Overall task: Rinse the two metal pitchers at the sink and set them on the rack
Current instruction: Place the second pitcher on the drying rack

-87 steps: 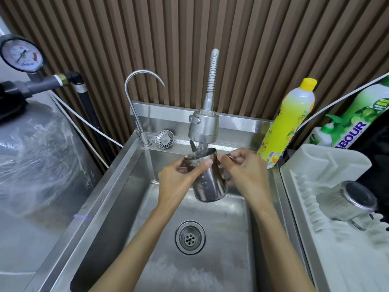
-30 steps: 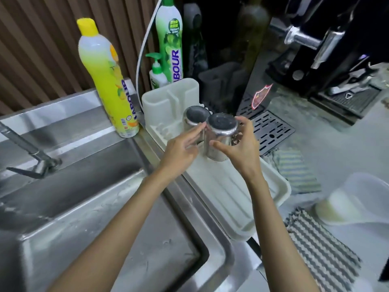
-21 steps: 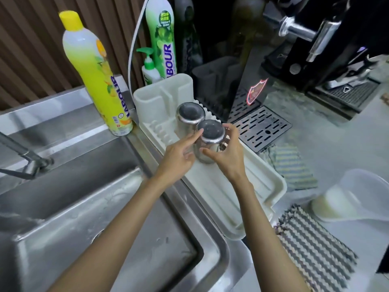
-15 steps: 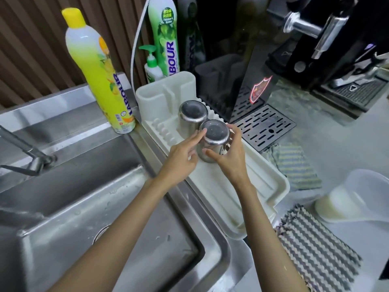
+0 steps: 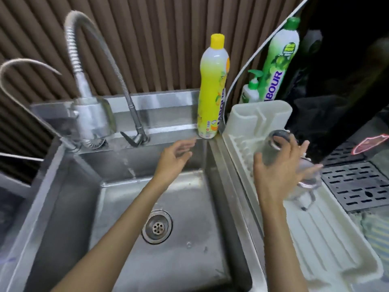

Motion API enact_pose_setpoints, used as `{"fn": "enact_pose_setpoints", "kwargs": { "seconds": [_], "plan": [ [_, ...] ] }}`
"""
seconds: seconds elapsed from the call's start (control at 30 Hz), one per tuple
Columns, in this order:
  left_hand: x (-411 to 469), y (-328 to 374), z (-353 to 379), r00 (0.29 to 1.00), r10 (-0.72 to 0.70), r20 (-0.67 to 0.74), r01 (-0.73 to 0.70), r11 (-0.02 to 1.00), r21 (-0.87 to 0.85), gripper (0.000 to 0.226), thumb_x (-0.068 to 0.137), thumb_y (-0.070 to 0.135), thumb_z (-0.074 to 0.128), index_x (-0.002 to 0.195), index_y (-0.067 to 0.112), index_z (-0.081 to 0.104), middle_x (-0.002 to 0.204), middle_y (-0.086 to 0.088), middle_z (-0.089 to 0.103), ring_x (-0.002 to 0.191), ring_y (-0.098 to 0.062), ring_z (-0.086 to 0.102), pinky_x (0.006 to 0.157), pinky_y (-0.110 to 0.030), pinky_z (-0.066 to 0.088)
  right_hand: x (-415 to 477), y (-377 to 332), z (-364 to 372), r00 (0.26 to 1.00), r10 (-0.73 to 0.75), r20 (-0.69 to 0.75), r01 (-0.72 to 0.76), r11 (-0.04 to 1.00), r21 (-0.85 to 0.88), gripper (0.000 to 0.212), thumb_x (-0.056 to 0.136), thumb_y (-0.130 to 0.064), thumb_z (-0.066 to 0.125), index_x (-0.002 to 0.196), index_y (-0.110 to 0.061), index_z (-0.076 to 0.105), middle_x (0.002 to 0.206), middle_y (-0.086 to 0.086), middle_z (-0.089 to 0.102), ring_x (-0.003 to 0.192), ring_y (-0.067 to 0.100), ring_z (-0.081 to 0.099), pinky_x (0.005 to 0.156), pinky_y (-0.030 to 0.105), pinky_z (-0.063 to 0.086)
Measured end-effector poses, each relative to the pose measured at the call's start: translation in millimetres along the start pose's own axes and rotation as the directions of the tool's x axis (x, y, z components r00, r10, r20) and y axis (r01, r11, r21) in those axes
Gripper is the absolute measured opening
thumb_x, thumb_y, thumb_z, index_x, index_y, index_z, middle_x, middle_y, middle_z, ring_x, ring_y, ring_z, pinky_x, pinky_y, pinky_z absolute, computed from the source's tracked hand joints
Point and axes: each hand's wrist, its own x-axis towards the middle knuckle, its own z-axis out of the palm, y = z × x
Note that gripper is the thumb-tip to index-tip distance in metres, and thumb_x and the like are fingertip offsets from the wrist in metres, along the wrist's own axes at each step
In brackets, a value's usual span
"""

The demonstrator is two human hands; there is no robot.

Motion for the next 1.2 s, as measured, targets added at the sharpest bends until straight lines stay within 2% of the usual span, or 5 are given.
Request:
{"fn": "enact_pose_setpoints", "kwargs": {
  "seconds": [0.13, 0.6, 0.7, 0.8, 1.2],
  "plan": [
    [-13, -21, -49, 0.986, -0.155, -0.054, 0.155, 0.988, 0.002, 0.028, 0.09, -0.005, 0.05, 0.114, 0.004, 0.06, 0.111, -0.003, 0.06, 0.097, -0.008, 0.055, 0.073, -0.002, 0.042, 6, 25, 4, 0.998, 0.016, 0.055, -0.001, 0.966, -0.259, 0.058, 0.073, -0.049, 0.044, 0.108, -0.008, 0.066, 0.141, 0.007, 0.049, 0.142, 0.026, 0.026, 0.111, 0.064, -0.005],
    [-4, 17, 49, 0.951, -0.002, 0.308, 0.017, 0.999, -0.046, 0.027, 0.09, 0.0, 0.055, 0.115, 0.008, 0.062, 0.109, -0.002, 0.064, 0.08, 0.015, 0.059, 0.082, -0.004, 0.044, -6, 14, -9, 1.0, -0.022, -0.022, 0.024, 0.995, 0.093, 0.028, 0.071, -0.011, 0.057, 0.097, 0.0, 0.06, 0.095, 0.018, 0.066, 0.096, 0.037, 0.059, 0.091, 0.044, 0.041],
    [-3, 23, 64, 0.946, 0.015, 0.324, 0.001, 0.999, -0.048, 0.028, 0.09, 0.002, 0.056, 0.115, 0.012, 0.062, 0.113, -0.003, 0.065, 0.089, 0.009, 0.06, 0.086, -0.006, 0.044, -9, 14, -7, 0.999, -0.043, 0.004, 0.043, 0.996, 0.078, 0.029, 0.071, -0.019, 0.047, 0.09, -0.003, 0.061, 0.098, 0.015, 0.065, 0.105, 0.036, 0.057, 0.109, 0.044, 0.029],
    [-4, 23, 61, 0.949, 0.008, 0.314, 0.007, 0.999, -0.044, 0.026, 0.089, 0.005, 0.058, 0.111, 0.02, 0.063, 0.116, 0.0, 0.066, 0.102, -0.003, 0.06, 0.097, -0.016, 0.041, -10, 4, -7, 0.997, -0.055, 0.048, 0.045, 0.979, 0.196, 0.024, 0.076, -0.016, 0.051, 0.095, -0.007, 0.061, 0.114, 0.009, 0.064, 0.134, 0.028, 0.041, 0.116, 0.03, 0.0],
    [-9, 1, -31, 0.992, -0.117, -0.04, 0.108, 0.978, -0.18, 0.02, 0.09, 0.004, 0.056, 0.1, 0.019, 0.064, 0.097, 0.011, 0.065, 0.087, 0.008, 0.06, 0.082, -0.014, 0.047, -30, -107, 40, 0.827, -0.265, 0.497, 0.014, 0.892, 0.453, 0.015, 0.082, -0.011, 0.057, 0.095, -0.017, 0.06, 0.097, 0.002, 0.068, 0.094, 0.023, 0.064, 0.085, 0.04, 0.05]
  ]
}}
